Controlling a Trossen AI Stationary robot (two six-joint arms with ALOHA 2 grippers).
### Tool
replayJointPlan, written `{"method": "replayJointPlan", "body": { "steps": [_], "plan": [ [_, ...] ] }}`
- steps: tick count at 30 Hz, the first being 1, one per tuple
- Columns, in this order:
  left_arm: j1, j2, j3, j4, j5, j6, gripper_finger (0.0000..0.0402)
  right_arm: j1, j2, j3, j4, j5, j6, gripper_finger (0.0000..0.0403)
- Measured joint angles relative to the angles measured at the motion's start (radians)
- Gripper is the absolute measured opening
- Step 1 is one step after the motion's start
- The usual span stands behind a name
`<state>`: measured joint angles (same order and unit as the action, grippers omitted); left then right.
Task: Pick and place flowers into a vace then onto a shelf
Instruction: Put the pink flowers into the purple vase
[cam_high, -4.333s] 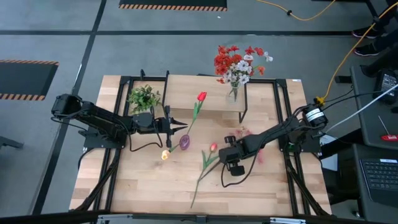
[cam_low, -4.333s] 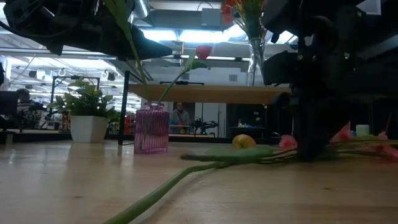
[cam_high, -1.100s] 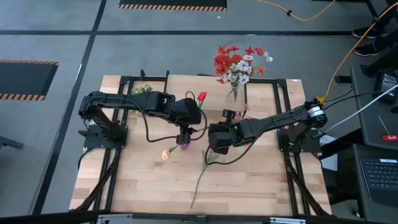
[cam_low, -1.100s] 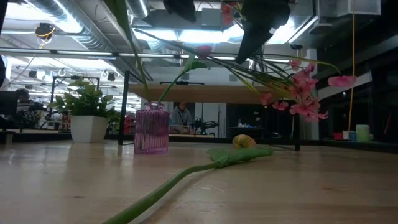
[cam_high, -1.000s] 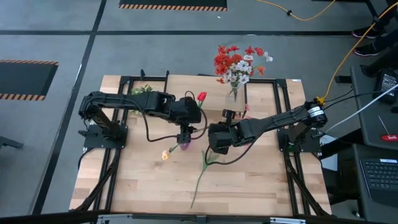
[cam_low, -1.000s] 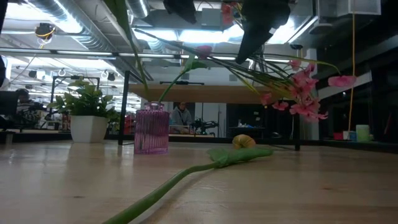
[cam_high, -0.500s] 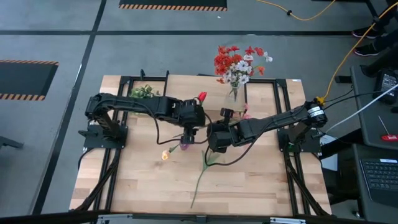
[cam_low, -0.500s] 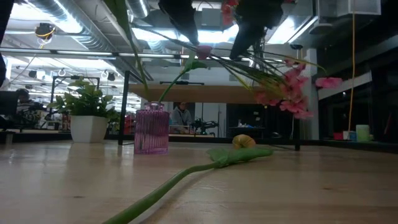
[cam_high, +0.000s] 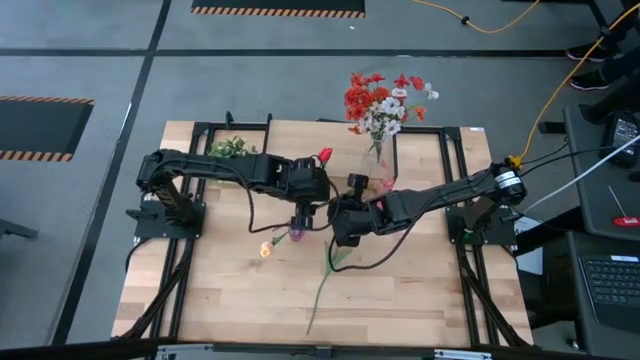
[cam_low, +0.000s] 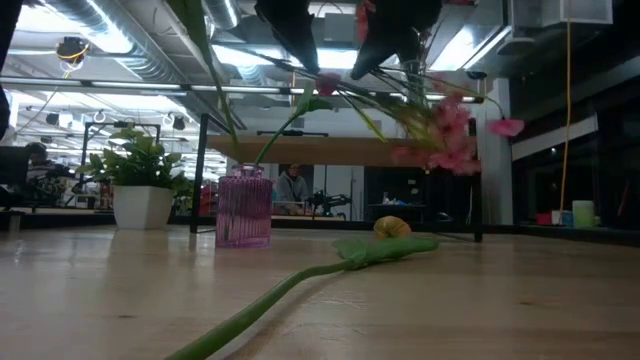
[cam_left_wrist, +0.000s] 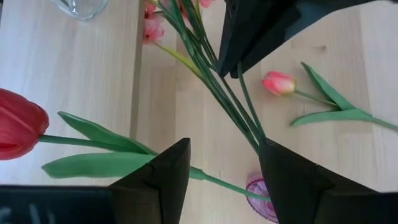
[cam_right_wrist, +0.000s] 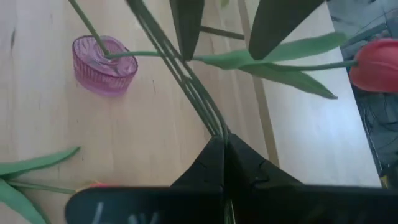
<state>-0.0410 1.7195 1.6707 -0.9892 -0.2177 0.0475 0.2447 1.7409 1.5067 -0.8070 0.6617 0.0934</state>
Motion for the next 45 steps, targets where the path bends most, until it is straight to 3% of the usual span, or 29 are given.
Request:
{"method": "replayJointPlan", "body": {
  "steps": [13,22,29,45],
  "plan": [
    [-0.003,-0.001,0.000,-0.002,0.005,-0.002,0.0184,0.000,0.000,0.015,0.011,0.001,-0.023,0.0000],
    [-0.026,-0.067,0.000,-0.001,0.008,0.041,0.0185,-0.001,0.000,0.017,0.012,0.007,-0.022,0.0000],
    [-0.026,-0.065,0.000,-0.001,0.097,0.045,0.0185,-0.001,0.000,0.017,0.010,0.007,-0.023,0.0000],
    [-0.025,-0.018,-0.001,-0.029,0.047,0.044,0.0185,-0.001,0.000,0.017,0.013,0.003,-0.028,0.0000]
  ]
}}
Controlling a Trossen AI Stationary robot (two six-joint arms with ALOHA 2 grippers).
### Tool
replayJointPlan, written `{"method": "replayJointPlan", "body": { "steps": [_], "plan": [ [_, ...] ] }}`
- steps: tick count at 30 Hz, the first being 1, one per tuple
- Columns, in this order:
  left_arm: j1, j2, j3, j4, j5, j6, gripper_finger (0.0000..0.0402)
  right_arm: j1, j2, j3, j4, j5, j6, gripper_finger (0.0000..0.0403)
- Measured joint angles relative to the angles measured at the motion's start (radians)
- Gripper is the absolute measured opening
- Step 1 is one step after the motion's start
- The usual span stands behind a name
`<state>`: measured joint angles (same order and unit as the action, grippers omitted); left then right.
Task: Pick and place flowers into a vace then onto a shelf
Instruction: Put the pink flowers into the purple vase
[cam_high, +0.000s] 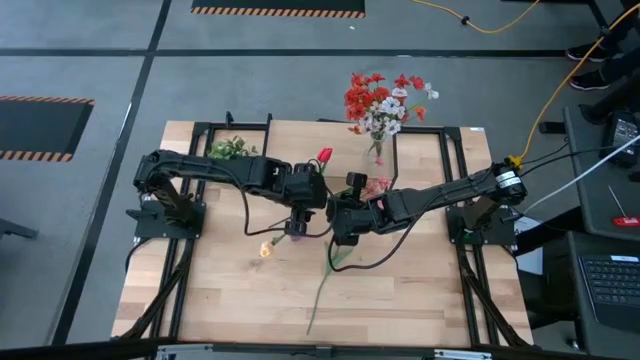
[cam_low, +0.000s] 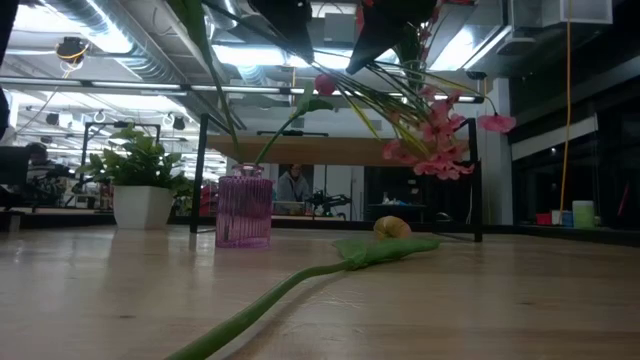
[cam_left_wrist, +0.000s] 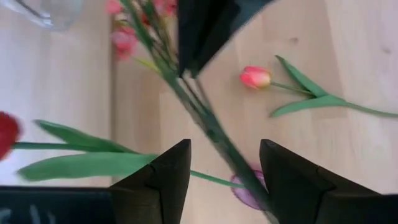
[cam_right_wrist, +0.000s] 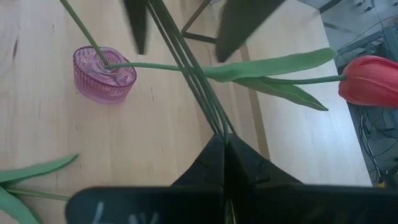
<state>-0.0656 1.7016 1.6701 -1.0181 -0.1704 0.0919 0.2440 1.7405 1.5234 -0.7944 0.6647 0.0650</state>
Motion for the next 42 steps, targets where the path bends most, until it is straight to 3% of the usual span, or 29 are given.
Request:
{"method": "replayJointPlan", "body": {
  "steps": [23,36,42],
  "plan": [
    [0.044,0.007,-0.002,-0.033,-0.046,-0.099,0.0178,0.002,0.000,0.000,0.029,-0.003,-0.022,0.0000],
    [0.047,0.007,-0.032,-0.029,-0.044,-0.098,0.0120,0.002,0.000,0.000,0.028,-0.003,-0.023,0.0000],
    [0.047,0.007,-0.032,-0.028,-0.043,-0.125,0.0051,0.002,0.000,0.000,0.029,-0.003,-0.070,0.0023]
  ]
}}
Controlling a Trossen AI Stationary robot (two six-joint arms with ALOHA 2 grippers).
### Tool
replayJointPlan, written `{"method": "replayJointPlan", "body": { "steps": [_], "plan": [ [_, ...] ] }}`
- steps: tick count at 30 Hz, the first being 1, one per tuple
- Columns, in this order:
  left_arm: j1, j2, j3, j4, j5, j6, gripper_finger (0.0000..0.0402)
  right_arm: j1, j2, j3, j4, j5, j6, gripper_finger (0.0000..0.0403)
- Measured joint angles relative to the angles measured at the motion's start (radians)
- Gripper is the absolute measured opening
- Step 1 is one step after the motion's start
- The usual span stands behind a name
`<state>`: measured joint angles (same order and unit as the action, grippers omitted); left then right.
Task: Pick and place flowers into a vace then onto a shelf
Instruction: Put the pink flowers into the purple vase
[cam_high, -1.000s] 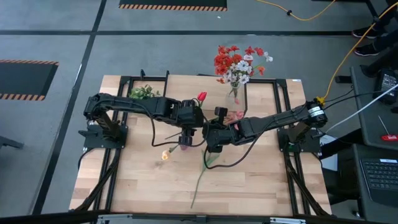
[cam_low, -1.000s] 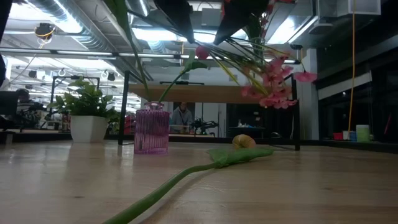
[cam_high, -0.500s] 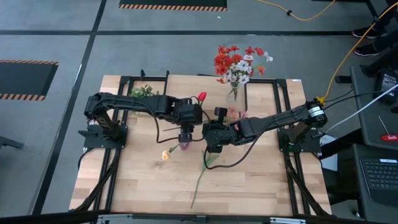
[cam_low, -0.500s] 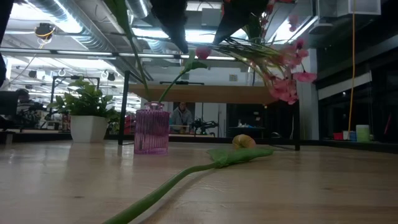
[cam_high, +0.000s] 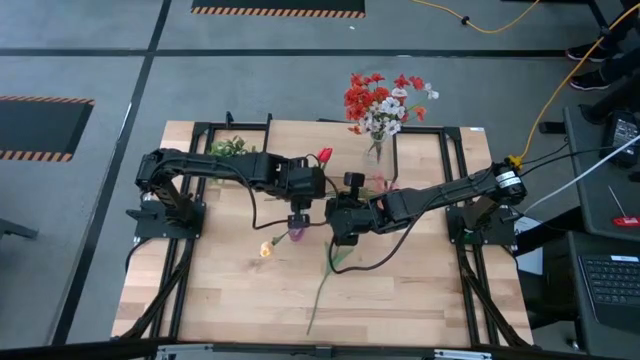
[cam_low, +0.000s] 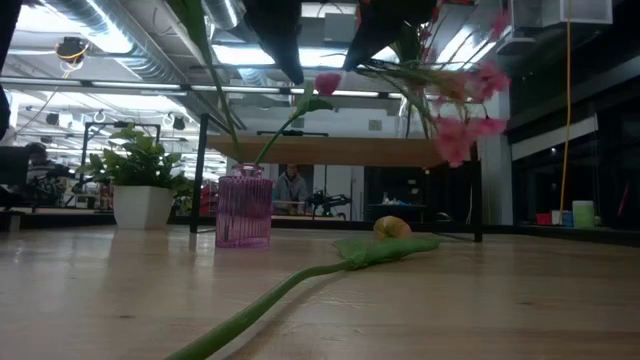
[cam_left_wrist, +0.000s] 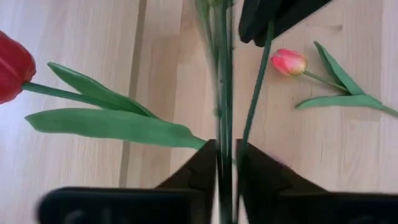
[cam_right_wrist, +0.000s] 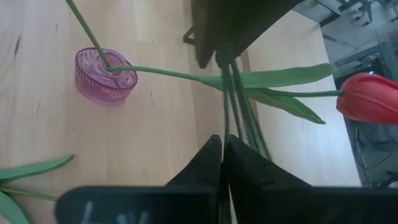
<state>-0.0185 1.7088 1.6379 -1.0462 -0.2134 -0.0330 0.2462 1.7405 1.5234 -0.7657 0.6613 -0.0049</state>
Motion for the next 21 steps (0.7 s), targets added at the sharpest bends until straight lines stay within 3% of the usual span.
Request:
{"method": "replayJointPlan", "body": {
  "steps": [3,12,21],
  "plan": [
    [0.001,0.000,0.000,0.000,0.004,-0.006,0.0010,0.001,0.000,0.000,0.003,0.000,-0.022,0.0050],
    [0.001,-0.001,0.000,-0.002,0.012,0.010,0.0005,0.025,-0.001,0.009,0.017,-0.001,-0.090,0.0143],
    [0.001,-0.012,0.000,-0.003,0.032,0.047,0.0005,0.040,-0.003,0.144,-0.072,0.000,-0.083,0.0168]
  ]
}}
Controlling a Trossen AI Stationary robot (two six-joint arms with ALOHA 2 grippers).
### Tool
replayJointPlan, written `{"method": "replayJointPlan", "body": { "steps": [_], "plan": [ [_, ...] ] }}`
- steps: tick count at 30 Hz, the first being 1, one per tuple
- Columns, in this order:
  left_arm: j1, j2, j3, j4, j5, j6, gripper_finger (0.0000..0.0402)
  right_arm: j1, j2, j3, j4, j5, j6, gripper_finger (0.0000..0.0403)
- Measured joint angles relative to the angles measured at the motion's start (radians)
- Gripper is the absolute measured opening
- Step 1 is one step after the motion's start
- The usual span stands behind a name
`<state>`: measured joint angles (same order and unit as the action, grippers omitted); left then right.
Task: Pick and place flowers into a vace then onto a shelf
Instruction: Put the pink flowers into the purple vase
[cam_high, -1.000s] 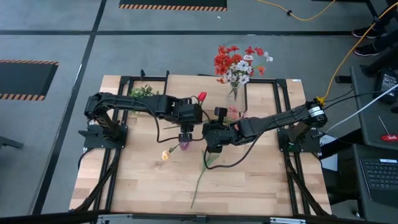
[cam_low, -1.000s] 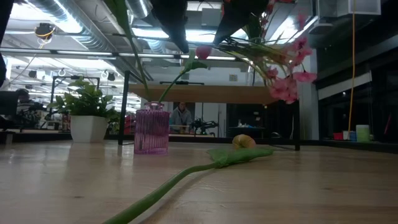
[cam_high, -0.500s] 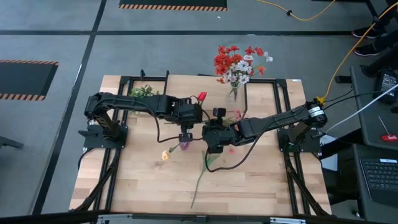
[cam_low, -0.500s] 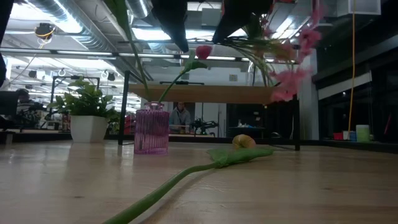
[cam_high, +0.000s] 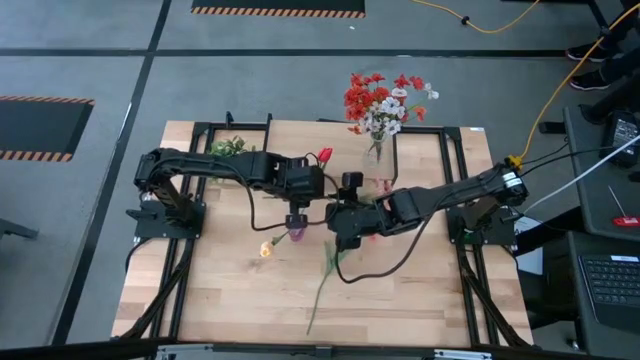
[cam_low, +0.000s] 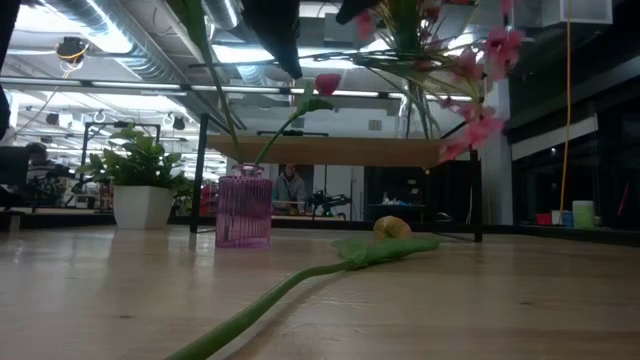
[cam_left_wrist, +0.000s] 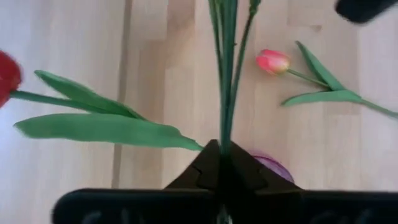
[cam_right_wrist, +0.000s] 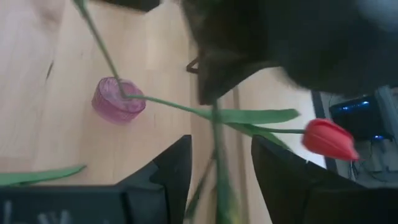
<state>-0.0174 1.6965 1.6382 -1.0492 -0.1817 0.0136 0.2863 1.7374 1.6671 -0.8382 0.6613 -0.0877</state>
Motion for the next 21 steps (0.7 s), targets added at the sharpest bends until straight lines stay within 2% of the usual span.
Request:
{"method": "replayJointPlan", "body": {
  "steps": [3,7,13,17,21],
  "plan": [
    [0.002,-0.018,0.000,0.002,0.018,0.043,0.0004,0.004,0.000,0.032,-0.031,0.043,0.002,0.0166],
    [0.025,-0.069,0.000,0.005,0.063,0.076,0.0004,0.022,0.000,0.097,-0.076,0.155,-0.048,0.0140],
    [0.061,-0.175,0.000,0.002,0.129,0.095,0.0004,0.056,-0.002,0.228,-0.187,0.159,-0.050,0.0066],
    [0.075,-0.227,0.000,0.005,0.138,0.130,0.0004,0.079,-0.004,0.310,-0.223,0.158,-0.078,0.0010],
    [0.105,-0.255,0.000,0.005,0.152,0.134,0.0004,0.103,-0.026,0.360,-0.231,0.152,-0.071,0.0009]
  ]
}}
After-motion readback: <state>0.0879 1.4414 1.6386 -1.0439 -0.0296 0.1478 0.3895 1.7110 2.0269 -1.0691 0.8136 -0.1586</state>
